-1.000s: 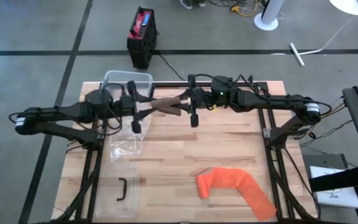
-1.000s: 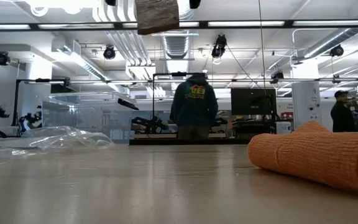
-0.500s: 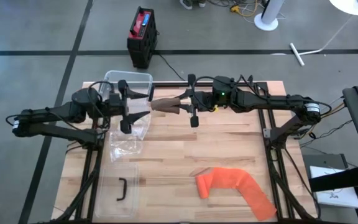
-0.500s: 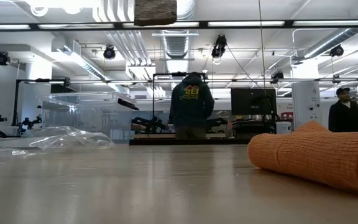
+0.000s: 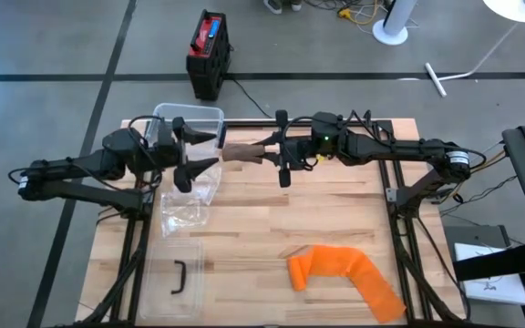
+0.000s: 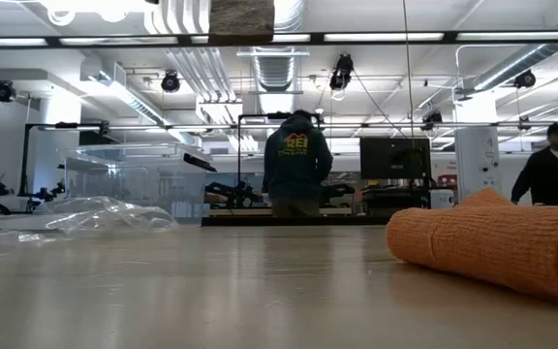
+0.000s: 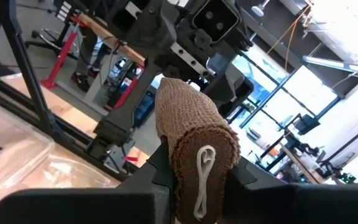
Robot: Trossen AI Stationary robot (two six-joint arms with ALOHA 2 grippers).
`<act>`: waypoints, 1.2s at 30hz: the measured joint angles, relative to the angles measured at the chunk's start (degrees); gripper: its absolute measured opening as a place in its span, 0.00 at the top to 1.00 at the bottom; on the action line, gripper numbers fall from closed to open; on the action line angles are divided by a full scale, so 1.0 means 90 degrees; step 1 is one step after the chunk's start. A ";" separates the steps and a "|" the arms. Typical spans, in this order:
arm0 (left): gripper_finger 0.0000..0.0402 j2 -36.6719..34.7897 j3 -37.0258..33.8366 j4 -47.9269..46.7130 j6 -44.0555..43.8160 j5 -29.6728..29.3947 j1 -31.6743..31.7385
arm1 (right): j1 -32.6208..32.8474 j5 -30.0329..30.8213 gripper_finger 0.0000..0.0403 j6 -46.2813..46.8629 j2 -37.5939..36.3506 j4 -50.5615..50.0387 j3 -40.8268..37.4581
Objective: Roll bandage
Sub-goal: Roll the brown bandage
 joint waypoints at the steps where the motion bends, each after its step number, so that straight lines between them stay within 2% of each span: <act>1: 0.22 -0.0025 0.0000 -0.0084 0.0024 -0.0120 -0.0001 | 0.0000 0.0000 0.86 0.0019 0.0000 0.0000 0.0000; 3: 0.22 -0.0047 0.0000 -0.0188 -0.0015 -0.0307 0.0001 | 0.0000 0.0000 0.86 0.0052 0.0000 -0.0040 0.0000; 6: 0.22 -0.0046 0.0000 -0.0342 -0.0742 -0.0449 0.0015 | 0.0000 0.0000 0.87 -0.0143 0.0000 -0.0114 -0.0016; 11: 0.19 -0.0035 0.0000 -0.0677 -0.1118 -0.0231 0.0035 | 0.0000 0.0000 0.87 -0.0539 0.0000 -0.0100 -0.0024; 20: 0.13 0.0190 0.0005 -0.0501 -0.1142 -0.0015 0.0050 | 0.0052 -0.0007 0.86 -0.0572 0.0000 -0.0105 -0.0024; 25: 0.12 0.0346 0.0122 -0.0471 -0.1115 0.0667 0.0050 | 0.0061 -0.0002 0.87 -0.0665 0.0000 -0.0133 -0.0024; 36: 0.14 0.0831 0.0301 -0.0346 -0.0938 0.0710 0.0293 | 0.0102 0.0002 0.87 -0.0582 0.0000 0.0112 -0.0024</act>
